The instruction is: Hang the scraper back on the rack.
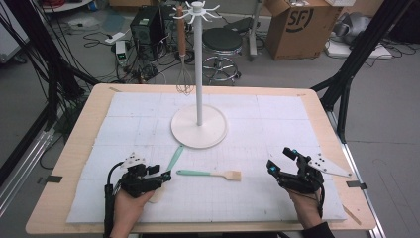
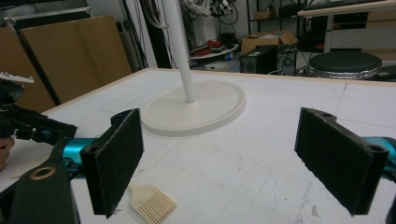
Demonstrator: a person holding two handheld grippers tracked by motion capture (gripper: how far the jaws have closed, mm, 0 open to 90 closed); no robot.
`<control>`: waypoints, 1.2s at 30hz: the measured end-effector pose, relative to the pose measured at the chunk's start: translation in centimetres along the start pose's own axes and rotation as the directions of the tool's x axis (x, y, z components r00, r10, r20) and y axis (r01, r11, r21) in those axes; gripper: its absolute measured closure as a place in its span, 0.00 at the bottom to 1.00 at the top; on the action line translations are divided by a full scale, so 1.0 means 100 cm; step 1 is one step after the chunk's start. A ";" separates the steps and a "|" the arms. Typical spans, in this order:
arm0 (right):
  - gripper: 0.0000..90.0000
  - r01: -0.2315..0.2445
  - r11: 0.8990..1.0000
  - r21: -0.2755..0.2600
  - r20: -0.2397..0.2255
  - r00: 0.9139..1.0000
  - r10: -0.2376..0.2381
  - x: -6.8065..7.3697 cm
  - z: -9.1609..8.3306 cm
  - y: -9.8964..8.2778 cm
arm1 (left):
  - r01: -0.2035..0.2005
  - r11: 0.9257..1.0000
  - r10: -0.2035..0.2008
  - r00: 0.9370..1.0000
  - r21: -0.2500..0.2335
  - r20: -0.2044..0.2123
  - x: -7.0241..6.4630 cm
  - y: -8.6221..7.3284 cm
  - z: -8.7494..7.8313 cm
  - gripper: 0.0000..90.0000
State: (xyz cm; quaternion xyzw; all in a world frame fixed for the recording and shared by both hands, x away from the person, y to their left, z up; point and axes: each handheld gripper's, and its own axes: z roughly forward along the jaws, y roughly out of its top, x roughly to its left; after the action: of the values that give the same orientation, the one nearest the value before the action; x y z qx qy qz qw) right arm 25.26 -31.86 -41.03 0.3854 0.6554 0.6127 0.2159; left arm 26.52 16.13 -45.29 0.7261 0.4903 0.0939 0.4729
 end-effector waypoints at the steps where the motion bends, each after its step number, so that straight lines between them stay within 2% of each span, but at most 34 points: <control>1: 0.16 0.000 1.000 -0.001 0.003 1.000 0.000 0.000 0.000 0.000 | 0.003 1.000 -0.003 1.000 0.007 -0.006 0.000 0.000 0.001 0.51; 6: 0.16 -0.002 1.000 0.000 0.006 1.000 0.002 -0.001 -0.002 0.000 | 0.005 0.998 -0.005 1.000 0.055 -0.002 -0.002 0.003 0.011 0.64; 10: 0.16 -0.004 1.000 -0.003 0.010 1.000 0.004 -0.002 -0.003 0.000 | 0.013 0.998 -0.012 1.000 0.060 -0.016 -0.002 0.005 0.013 0.69; 13: 0.16 -0.004 1.000 -0.004 0.012 1.000 0.004 -0.002 -0.003 0.000 | 0.004 0.998 -0.003 1.000 0.064 -0.026 -0.002 0.006 0.014 0.73; 17: 0.16 0.000 1.000 -0.006 0.010 1.000 0.000 -0.002 -0.004 0.000 | -0.009 0.998 0.012 0.999 0.067 -0.044 -0.004 0.006 0.014 0.74; 22: 0.16 -0.003 1.000 -0.007 0.012 1.000 0.003 -0.002 -0.004 0.000 | -0.048 0.996 0.054 0.996 0.077 -0.073 -0.009 0.006 0.016 0.75; 25: 0.16 -0.002 1.000 -0.010 0.012 1.000 0.002 -0.002 -0.005 0.001 | -0.046 0.996 0.051 0.996 0.078 -0.066 -0.008 0.006 0.016 0.75; 32: 0.16 -0.008 1.000 -0.013 0.015 1.000 0.008 -0.002 -0.005 0.001 | -0.063 0.994 0.070 0.993 0.084 -0.091 -0.011 0.006 0.017 0.76; 34: 0.16 -0.006 1.000 -0.013 0.015 1.000 0.007 -0.002 -0.005 0.001 | -0.068 0.994 0.077 0.991 0.086 -0.106 -0.013 0.006 0.017 0.76; 36: 0.16 -0.004 1.000 -0.018 0.018 1.000 0.005 -0.003 -0.005 0.001 | -0.085 0.992 0.096 0.987 0.090 -0.129 -0.016 0.006 0.018 0.78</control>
State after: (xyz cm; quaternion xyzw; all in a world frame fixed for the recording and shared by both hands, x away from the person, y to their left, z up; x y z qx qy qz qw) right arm 25.06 -32.42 -40.93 0.3904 0.6470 0.6155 0.2239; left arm 27.17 13.75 -45.30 0.7589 0.4908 0.1430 0.4034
